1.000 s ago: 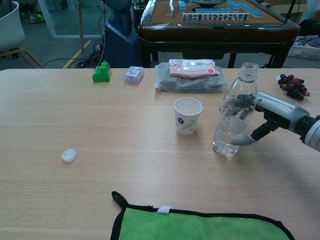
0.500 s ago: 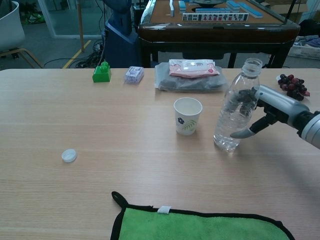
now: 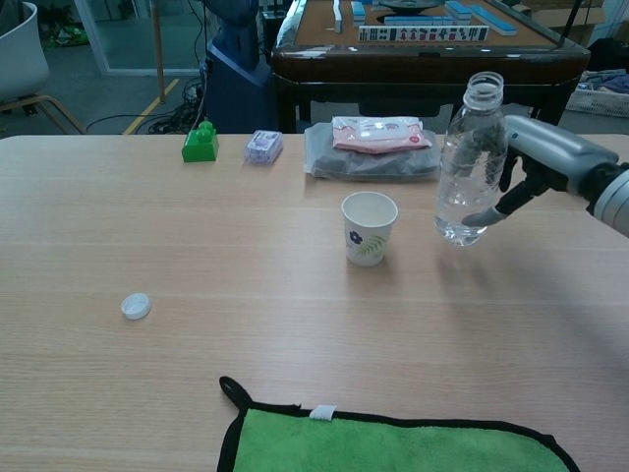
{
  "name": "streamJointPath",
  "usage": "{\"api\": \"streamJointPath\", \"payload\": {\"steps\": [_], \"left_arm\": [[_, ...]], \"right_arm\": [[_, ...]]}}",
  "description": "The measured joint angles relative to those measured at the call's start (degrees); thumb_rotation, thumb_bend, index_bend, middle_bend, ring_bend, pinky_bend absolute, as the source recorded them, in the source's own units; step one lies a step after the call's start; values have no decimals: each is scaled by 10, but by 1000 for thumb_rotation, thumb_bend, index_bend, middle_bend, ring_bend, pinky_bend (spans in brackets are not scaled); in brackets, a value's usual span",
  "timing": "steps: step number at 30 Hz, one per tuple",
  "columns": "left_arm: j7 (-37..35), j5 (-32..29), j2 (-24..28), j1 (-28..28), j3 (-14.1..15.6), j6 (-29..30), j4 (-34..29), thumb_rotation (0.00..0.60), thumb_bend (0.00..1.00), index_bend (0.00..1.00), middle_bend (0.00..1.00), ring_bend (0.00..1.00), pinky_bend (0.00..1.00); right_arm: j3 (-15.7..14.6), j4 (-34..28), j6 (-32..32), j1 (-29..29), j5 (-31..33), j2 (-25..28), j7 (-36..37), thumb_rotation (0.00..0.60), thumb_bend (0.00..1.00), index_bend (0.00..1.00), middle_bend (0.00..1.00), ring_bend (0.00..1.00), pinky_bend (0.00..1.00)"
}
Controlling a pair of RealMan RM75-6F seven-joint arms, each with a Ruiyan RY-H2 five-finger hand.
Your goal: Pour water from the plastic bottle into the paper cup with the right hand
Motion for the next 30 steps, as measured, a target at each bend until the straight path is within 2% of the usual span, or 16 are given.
{"api": "streamJointPath", "payload": {"steps": [8, 16, 30], "left_arm": [[-2, 0, 3, 0, 0, 0, -3, 600, 152, 341, 385, 443, 612], [-2, 0, 7, 2, -1, 3, -7, 600, 152, 343, 385, 443, 612], [-7, -2, 13, 4, -3, 6, -11, 600, 152, 344, 385, 443, 612]], "right_arm": [[32, -46, -49, 36, 63, 28, -162, 600, 106, 619, 643, 557, 539], [48, -54, -87, 74, 122, 34, -306, 600, 106, 623, 646, 561, 544], [40, -38, -111, 128, 231, 29, -539, 600, 112, 623, 649, 564, 546]]}}
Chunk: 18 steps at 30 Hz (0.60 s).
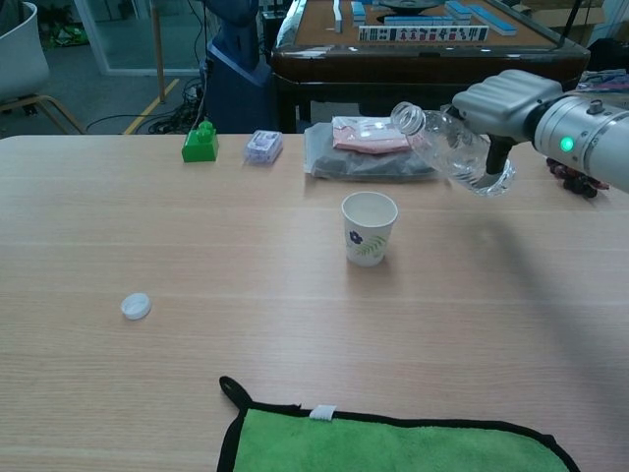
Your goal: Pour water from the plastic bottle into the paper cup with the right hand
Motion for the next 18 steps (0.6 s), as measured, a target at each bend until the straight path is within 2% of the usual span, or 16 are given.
{"api": "streamJointPath", "payload": {"steps": [6, 10, 18], "left_arm": [[-1, -1, 1, 0, 0, -1, 0, 600, 152, 344, 385, 443, 612], [-2, -4, 0, 0, -1, -2, 1, 600, 152, 345, 385, 441, 612], [-3, -4, 3, 1, -1, -3, -1, 600, 152, 345, 385, 441, 612]], "right_arm": [[-16, 14, -3, 18, 22, -2, -63, 600, 114, 627, 653, 567, 554], [-34, 29, 1, 30, 20, -7, -99, 600, 114, 630, 657, 572, 560], [-50, 43, 5, 47, 15, -14, -144, 600, 114, 630, 658, 573, 560]]}}
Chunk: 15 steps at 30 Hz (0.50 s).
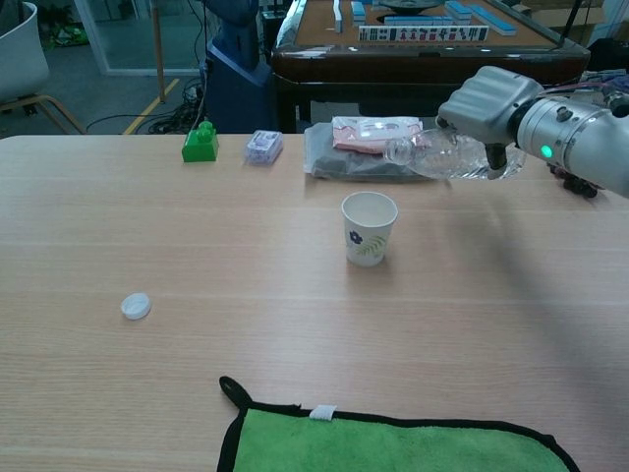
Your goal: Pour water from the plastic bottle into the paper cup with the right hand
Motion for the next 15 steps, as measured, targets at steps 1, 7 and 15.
{"api": "streamJointPath", "payload": {"steps": [1, 7, 15], "left_arm": [[0, 0, 0, 0, 0, 0, 0, 600, 152, 345, 385, 441, 612], [0, -1, 3, 1, 0, 1, -3, 600, 152, 345, 385, 441, 612], [3, -2, 4, 2, 0, 1, -6, 600, 152, 345, 385, 441, 612]], "right_arm": [[-4, 2, 1, 2, -2, -1, -10, 600, 113, 630, 658, 573, 560], [-18, 5, 8, 12, -6, -4, -54, 600, 114, 630, 657, 573, 561], [-21, -2, 16, 17, 10, -4, -93, 600, 114, 630, 657, 573, 560]]}}
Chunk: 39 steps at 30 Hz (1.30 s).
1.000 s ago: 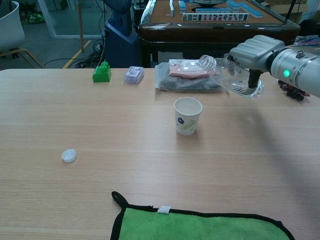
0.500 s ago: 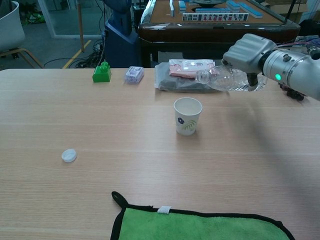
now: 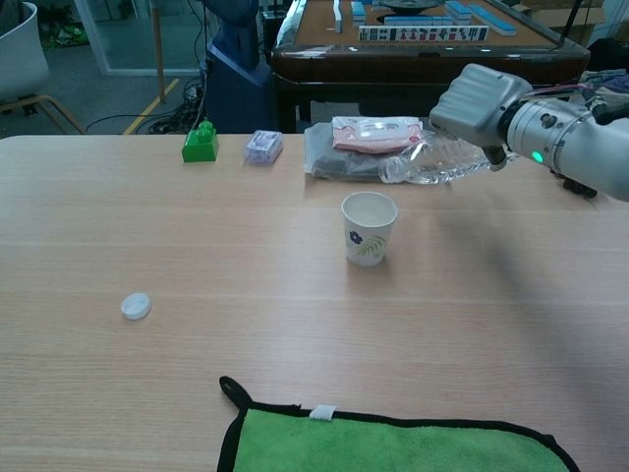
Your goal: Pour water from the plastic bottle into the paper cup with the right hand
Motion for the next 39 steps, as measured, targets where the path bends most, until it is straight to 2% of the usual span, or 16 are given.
{"api": "streamJointPath", "payload": {"steps": [39], "left_arm": [[-2, 0, 3, 3, -3, 5, -3, 600, 152, 342, 385, 441, 612]], "right_arm": [[-11, 16, 13, 13, 7, -20, -43, 600, 114, 630, 658, 573, 566]]}}
